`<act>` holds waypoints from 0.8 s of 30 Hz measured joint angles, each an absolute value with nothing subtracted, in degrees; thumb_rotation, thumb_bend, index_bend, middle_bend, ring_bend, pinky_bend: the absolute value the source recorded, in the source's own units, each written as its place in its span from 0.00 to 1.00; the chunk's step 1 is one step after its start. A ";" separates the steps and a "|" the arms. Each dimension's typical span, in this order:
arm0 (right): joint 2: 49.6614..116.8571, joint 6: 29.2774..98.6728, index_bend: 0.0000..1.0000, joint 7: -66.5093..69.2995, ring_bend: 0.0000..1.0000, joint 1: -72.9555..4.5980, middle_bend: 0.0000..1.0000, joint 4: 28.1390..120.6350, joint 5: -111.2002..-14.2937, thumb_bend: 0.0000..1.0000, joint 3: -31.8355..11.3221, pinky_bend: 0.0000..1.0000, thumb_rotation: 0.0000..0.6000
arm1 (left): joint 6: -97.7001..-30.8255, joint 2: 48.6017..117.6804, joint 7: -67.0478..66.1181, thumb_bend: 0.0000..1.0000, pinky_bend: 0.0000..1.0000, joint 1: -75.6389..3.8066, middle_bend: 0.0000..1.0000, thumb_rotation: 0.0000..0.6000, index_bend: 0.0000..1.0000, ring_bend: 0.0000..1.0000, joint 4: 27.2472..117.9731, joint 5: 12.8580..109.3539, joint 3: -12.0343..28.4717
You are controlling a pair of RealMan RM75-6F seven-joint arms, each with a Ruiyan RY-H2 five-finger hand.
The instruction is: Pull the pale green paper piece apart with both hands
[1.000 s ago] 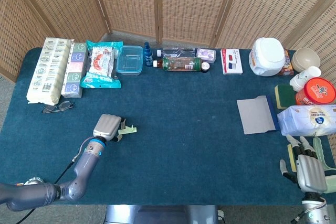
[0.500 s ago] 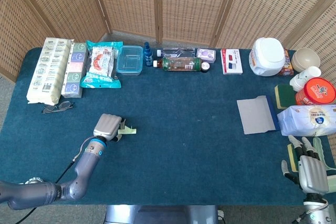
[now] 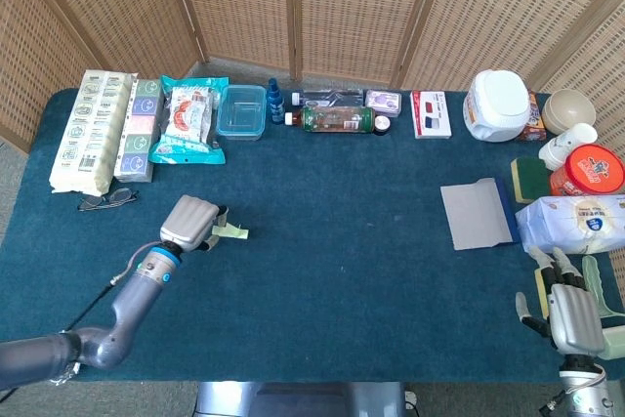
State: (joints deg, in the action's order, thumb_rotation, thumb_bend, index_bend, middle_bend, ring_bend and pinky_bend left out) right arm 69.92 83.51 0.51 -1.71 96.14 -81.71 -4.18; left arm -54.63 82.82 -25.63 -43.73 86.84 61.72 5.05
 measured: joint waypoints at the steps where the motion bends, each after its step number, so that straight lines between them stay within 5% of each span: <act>1: 69.93 83.31 0.10 0.59 0.04 -1.95 0.22 96.21 -81.94 0.47 -4.20 0.15 1.00 | -54.24 81.64 -23.94 0.48 1.00 -43.68 1.00 1.00 0.72 1.00 86.98 63.61 4.81; 11: 70.76 80.85 0.10 4.20 0.06 -4.27 0.25 97.08 -84.16 0.47 -4.20 0.15 1.00 | -55.48 70.31 -5.62 0.48 1.00 -42.73 1.00 1.00 0.74 1.00 87.85 83.72 2.19; 24: 76.22 78.34 0.14 22.07 0.14 -9.28 0.31 95.39 -92.26 0.47 -3.40 0.25 1.00 | -59.68 63.52 3.53 0.48 1.00 -43.07 1.00 1.00 0.75 1.00 89.36 94.16 0.76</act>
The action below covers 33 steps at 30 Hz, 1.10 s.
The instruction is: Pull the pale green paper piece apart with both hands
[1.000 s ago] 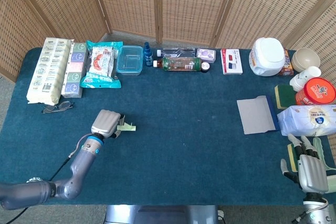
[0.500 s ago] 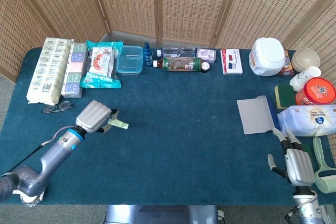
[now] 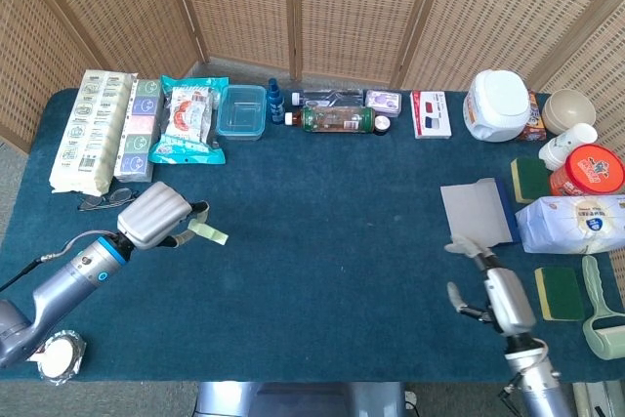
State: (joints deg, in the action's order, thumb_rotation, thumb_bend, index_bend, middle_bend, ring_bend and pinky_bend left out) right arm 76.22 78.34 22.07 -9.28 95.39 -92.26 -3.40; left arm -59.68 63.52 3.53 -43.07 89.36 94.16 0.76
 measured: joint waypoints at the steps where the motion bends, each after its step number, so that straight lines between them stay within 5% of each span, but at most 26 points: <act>1: 76.90 78.10 0.14 23.28 0.14 -9.75 0.31 95.13 -92.89 0.47 -3.21 0.25 1.00 | -59.81 63.42 4.07 0.48 1.00 -43.18 1.00 1.00 0.75 1.00 89.39 94.59 0.76; 9: 83.02 74.44 0.14 33.65 0.20 -15.74 0.33 93.69 -95.95 0.47 -2.84 0.27 1.00 | -59.11 60.93 7.35 0.48 1.00 -45.29 1.00 1.00 0.75 1.00 91.22 98.34 0.38; 20: 86.42 69.32 0.18 38.44 0.57 -22.00 0.57 93.96 -93.93 0.47 -4.81 0.62 1.00 | -55.17 58.74 8.07 0.48 1.00 -47.90 1.00 1.00 0.75 1.00 93.71 98.50 0.82; 28: 87.83 66.94 0.27 39.29 0.76 -24.29 0.77 93.92 -90.08 0.47 -6.41 0.75 1.00 | -51.81 58.55 8.37 0.48 1.00 -50.06 1.00 1.00 0.75 1.00 94.19 97.79 1.42; 33: 88.09 65.76 0.27 40.46 0.78 -25.46 0.79 94.01 -88.09 0.47 -7.27 0.76 1.00 | -50.24 59.30 7.92 0.48 1.00 -51.26 1.00 1.00 0.74 1.00 94.20 97.11 1.94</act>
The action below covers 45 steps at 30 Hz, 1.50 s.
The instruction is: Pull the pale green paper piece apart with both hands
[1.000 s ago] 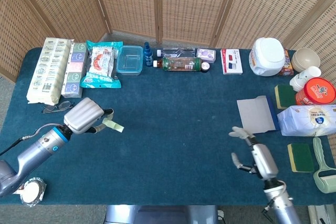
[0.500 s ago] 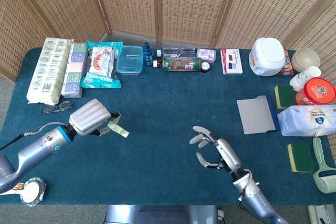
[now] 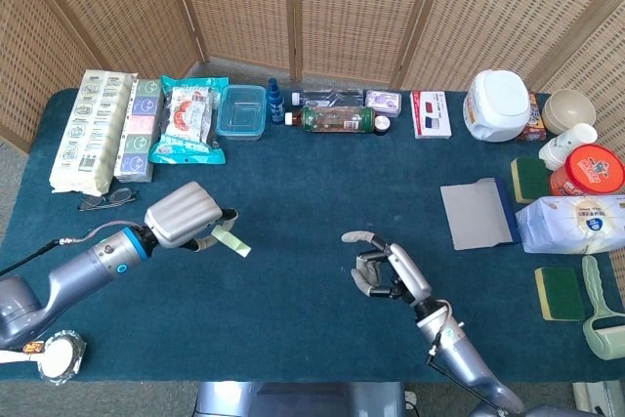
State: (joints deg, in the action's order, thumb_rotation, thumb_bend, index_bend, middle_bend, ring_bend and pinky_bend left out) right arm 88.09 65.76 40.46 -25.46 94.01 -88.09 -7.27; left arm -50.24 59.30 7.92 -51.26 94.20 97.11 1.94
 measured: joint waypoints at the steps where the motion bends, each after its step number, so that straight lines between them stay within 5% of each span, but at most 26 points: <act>1: 88.07 65.53 0.26 40.60 0.78 -25.64 0.79 94.01 -87.89 0.47 -7.33 0.76 1.00 | -50.05 59.41 7.82 0.48 1.00 -51.39 1.00 1.00 0.74 1.00 94.23 97.02 2.00; 16: 86.20 60.70 0.20 49.80 0.88 -29.11 0.90 94.60 -86.61 0.47 -8.09 0.84 1.00 | -47.45 61.18 4.37 0.48 1.00 -52.74 1.00 1.00 0.74 1.00 95.09 95.25 2.41; 45: 86.94 53.79 0.21 52.89 0.88 -37.66 0.91 95.12 -86.70 0.47 -7.73 0.84 1.00 | -44.50 64.51 1.68 0.48 1.00 -55.18 1.00 1.00 0.73 1.00 96.22 93.13 2.81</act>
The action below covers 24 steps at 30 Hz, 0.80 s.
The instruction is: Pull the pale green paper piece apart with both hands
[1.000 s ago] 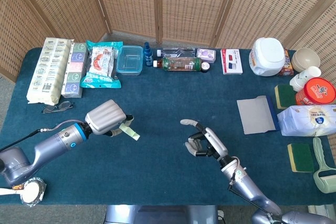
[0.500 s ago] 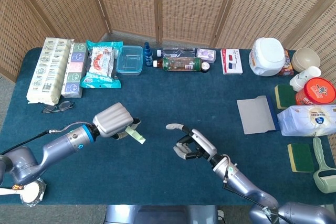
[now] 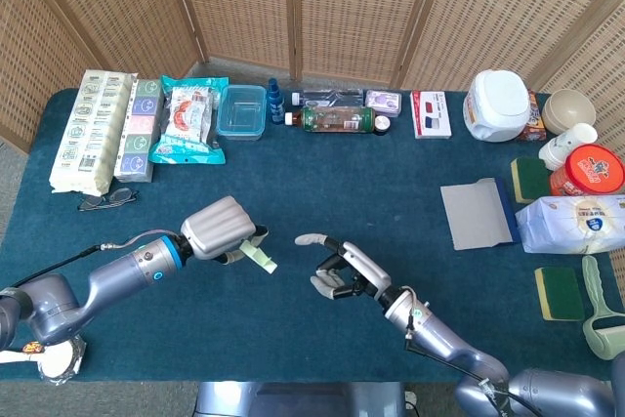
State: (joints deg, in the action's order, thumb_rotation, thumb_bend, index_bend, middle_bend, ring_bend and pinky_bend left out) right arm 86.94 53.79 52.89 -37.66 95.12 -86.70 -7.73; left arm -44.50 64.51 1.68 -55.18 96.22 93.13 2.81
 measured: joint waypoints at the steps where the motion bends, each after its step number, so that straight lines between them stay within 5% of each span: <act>1: 87.03 53.70 0.21 52.64 0.88 -37.77 0.91 95.14 -86.58 0.47 -7.71 0.84 1.00 | -44.42 64.58 1.59 0.48 1.00 -55.22 1.00 1.00 0.73 1.00 96.21 93.10 2.77; 24: 87.04 53.56 0.25 50.98 0.88 -39.03 0.91 96.94 -85.71 0.47 -6.78 0.84 1.00 | -44.38 65.38 0.97 0.48 1.00 -55.45 1.00 1.00 0.73 1.00 95.27 92.09 2.51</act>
State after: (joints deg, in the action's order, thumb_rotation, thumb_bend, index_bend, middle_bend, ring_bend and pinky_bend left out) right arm 87.04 53.56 50.98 -39.03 96.94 -85.71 -6.78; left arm -44.38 65.38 0.97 -55.45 95.27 92.09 2.51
